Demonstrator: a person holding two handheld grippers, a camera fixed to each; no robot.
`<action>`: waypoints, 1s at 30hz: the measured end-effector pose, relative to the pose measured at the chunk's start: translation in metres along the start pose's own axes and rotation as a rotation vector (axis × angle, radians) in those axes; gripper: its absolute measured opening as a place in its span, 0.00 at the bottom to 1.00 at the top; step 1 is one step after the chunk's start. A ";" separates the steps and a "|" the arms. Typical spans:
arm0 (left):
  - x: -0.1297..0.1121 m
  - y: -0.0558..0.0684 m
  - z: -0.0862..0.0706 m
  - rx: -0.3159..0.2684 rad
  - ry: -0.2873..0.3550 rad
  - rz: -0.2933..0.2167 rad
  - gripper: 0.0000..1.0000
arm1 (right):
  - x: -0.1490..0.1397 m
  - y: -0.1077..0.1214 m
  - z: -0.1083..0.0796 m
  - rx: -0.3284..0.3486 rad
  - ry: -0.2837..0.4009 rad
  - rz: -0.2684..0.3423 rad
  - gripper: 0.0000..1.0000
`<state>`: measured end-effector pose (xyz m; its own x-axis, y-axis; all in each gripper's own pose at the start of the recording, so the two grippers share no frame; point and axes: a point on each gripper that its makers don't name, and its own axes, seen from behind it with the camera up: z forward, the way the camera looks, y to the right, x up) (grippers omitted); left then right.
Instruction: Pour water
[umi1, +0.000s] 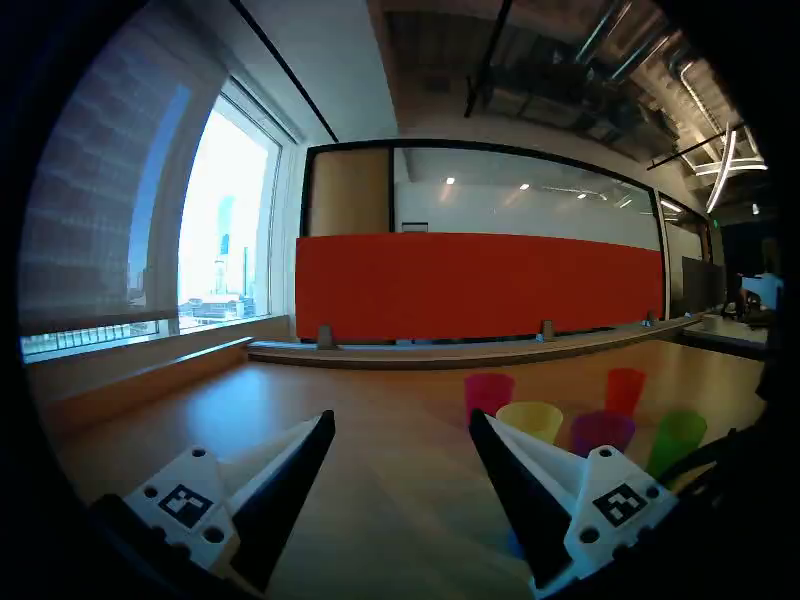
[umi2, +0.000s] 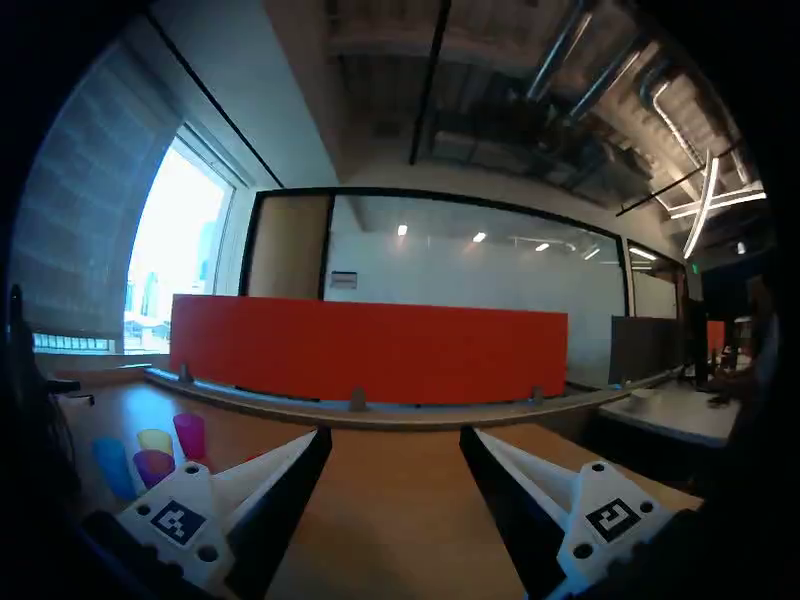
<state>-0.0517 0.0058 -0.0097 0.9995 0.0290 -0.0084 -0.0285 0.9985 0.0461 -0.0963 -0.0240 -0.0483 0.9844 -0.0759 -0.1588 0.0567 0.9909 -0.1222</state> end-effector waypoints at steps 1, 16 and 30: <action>0.000 0.000 0.000 0.000 0.000 0.000 1.00 | -0.002 -0.001 0.001 -0.001 0.004 0.001 0.99; 0.001 -0.001 0.000 0.000 0.000 0.000 1.00 | -0.041 -0.006 0.026 0.034 -0.014 0.073 1.00; 0.001 -0.001 0.000 0.000 0.000 0.000 1.00 | -0.077 0.007 0.029 0.035 -0.057 0.068 1.00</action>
<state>-0.0508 0.0046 -0.0103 0.9995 0.0291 -0.0083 -0.0287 0.9985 0.0462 -0.1672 -0.0081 -0.0087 0.9940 -0.0024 -0.1091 -0.0062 0.9969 -0.0782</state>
